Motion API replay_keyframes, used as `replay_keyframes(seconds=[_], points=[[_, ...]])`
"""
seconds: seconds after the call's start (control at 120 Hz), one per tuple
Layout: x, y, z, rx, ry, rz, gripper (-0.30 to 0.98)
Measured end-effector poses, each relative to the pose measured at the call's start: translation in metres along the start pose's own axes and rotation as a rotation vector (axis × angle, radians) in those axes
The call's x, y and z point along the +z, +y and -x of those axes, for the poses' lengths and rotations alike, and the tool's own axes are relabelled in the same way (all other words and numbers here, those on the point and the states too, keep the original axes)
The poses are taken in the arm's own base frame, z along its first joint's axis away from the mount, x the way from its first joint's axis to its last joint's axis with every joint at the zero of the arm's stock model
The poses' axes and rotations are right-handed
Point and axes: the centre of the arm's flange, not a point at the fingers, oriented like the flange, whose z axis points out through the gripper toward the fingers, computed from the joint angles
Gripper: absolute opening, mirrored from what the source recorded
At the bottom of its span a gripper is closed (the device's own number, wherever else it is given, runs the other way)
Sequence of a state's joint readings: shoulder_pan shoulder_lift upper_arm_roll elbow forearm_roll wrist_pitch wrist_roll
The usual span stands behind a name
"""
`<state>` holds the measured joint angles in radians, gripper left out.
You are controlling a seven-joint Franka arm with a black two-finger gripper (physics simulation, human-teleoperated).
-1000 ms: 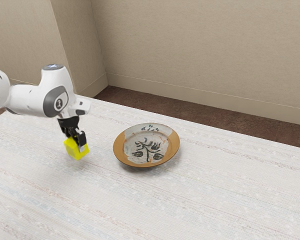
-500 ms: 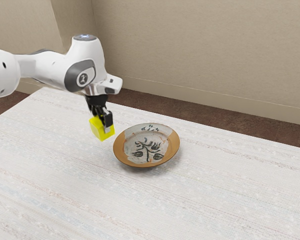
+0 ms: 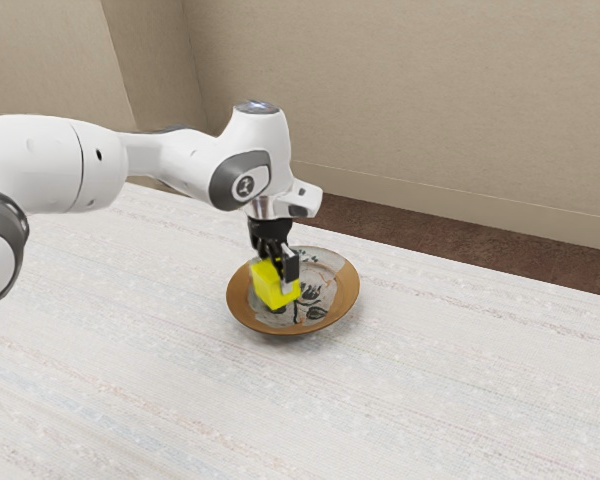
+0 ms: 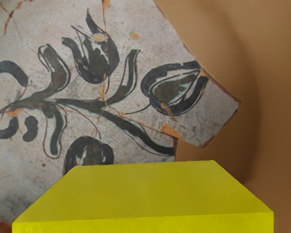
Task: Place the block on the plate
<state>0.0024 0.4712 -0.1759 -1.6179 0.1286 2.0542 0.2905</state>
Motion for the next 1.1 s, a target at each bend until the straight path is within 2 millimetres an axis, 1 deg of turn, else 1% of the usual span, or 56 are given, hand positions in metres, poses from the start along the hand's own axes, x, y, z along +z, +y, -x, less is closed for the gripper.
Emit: replay_keyframes(seconds=[0.1,0.217,0.317,0.433,0.508,0.567,0.675,0.8,0.9,1.0,1.1], points=[[0.011,0.003,-0.016,0.003,0.003,0.003,0.42],[0.028,-0.002,-0.021,-0.004,-0.014,0.004,0.41],[0.032,-0.006,-0.028,-0.004,-0.010,-0.008,0.41],[0.035,-0.009,-0.029,-0.009,-0.014,-0.013,0.42],[0.035,-0.009,-0.029,-0.008,-0.014,-0.018,0.49],[0.030,-0.009,-0.030,-0.006,-0.009,-0.025,0.54],[0.016,-0.010,-0.029,-0.007,0.002,-0.039,0.60],[0.002,-0.009,-0.026,-0.009,0.008,-0.049,0.64],[-0.025,-0.007,-0.021,-0.015,0.020,-0.059,0.65],[-0.058,-0.008,-0.011,-0.031,0.030,-0.062,0.67],[-0.101,-0.005,0.004,-0.043,0.050,-0.069,0.67]])
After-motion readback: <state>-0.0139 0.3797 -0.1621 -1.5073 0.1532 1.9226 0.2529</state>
